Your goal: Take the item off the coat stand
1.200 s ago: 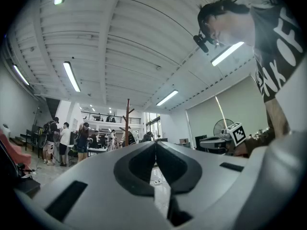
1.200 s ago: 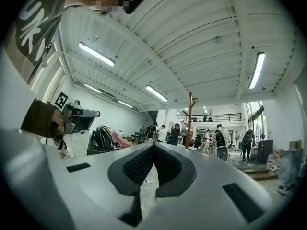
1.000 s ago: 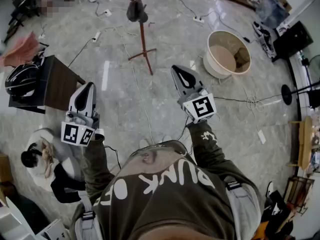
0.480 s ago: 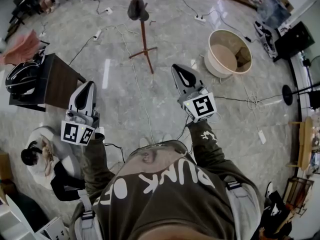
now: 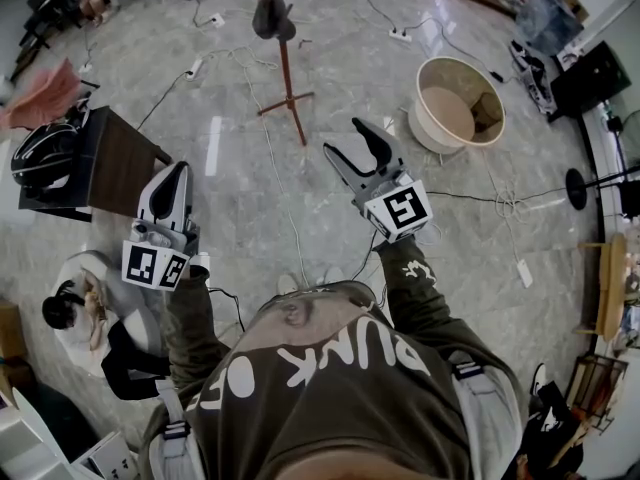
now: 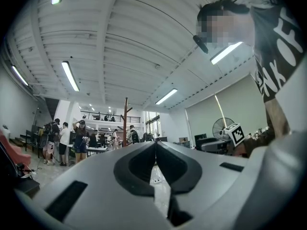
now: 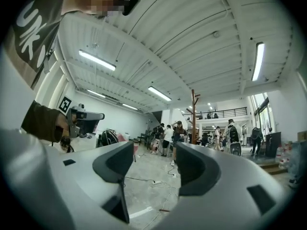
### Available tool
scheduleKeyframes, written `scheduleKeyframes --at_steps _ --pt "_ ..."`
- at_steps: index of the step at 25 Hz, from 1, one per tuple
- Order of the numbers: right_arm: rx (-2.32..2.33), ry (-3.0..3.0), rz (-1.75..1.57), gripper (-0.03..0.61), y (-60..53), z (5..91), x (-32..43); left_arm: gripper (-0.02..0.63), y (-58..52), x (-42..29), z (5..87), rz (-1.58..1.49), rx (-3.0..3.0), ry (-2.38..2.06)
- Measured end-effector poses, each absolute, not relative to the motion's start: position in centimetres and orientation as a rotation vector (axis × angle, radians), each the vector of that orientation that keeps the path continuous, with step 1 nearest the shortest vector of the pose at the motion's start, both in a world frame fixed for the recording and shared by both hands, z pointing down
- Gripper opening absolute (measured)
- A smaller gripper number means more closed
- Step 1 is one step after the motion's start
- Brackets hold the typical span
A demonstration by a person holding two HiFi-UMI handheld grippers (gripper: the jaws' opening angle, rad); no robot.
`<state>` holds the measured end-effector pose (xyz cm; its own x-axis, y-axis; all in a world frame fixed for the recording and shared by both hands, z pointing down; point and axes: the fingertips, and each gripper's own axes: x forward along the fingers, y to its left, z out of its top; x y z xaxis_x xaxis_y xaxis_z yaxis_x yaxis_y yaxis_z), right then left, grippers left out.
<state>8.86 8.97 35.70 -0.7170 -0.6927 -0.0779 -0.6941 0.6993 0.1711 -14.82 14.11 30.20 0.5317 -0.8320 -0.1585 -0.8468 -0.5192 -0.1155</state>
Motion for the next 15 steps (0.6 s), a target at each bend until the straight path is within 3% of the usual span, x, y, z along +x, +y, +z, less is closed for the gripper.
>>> scheduleKeyframes --at_steps 5,15 --pt "-1.115 2.933 0.262 0.408 9.0 36.4 9.0 0.006 14.1 -13.8 30.3 0.119 -2.591 1.435" --pt "-1.107 2.933 0.244 0.417 8.7 36.9 10.9 0.006 13.9 -11.5 30.3 0.097 -2.584 1.448"
